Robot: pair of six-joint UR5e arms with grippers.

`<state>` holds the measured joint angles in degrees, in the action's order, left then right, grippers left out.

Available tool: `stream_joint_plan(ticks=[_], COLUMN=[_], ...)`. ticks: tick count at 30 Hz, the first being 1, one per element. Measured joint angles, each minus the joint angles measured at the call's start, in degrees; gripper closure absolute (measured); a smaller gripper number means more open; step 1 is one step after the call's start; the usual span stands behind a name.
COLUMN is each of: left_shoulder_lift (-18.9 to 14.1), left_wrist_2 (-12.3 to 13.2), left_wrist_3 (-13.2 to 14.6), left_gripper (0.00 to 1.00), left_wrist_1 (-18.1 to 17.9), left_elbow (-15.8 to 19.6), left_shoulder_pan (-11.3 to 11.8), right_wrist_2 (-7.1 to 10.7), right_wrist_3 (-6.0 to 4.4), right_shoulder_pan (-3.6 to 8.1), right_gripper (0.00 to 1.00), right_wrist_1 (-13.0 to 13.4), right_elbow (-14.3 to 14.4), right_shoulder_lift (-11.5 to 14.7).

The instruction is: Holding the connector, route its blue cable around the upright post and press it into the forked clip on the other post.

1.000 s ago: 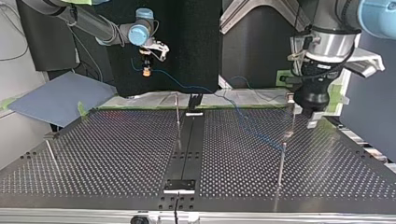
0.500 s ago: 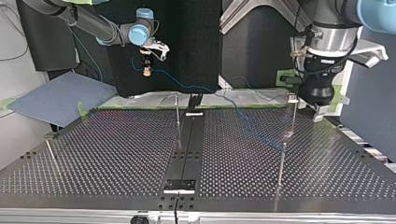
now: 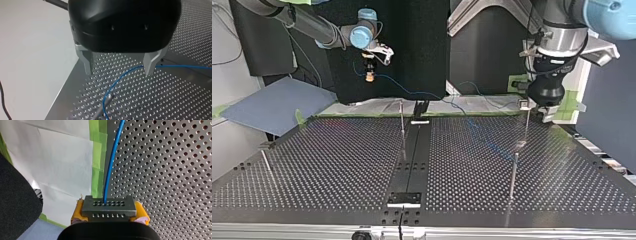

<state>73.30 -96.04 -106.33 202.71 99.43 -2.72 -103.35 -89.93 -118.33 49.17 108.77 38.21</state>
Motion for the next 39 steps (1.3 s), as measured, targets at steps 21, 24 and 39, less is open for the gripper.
stream_joint_plan(ticks=[21, 24, 39], left_shoulder_lift=[0.0, 0.0, 5.4], left_wrist_2=[-1.9, -1.3, 5.8], left_wrist_3=[0.6, 1.5, 8.8], left_gripper=[0.00, 0.00, 0.00], left_wrist_1=[-0.2, -1.2, -8.4], left_elbow=[0.1, 0.1, 0.0], left_shoulder_pan=[0.0, 0.0, -2.2], right_wrist_2=[0.24, 0.24, 1.30], right_wrist_3=[0.01, 0.01, -0.08], right_shoulder_pan=[-0.18, -0.22, -0.34], right_gripper=[1.00, 1.00, 1.00], right_wrist_1=[-0.1, -0.1, 0.4], right_elbow=[0.0, 0.0, -0.1], right_shoulder_lift=[0.0, 0.0, 0.0])
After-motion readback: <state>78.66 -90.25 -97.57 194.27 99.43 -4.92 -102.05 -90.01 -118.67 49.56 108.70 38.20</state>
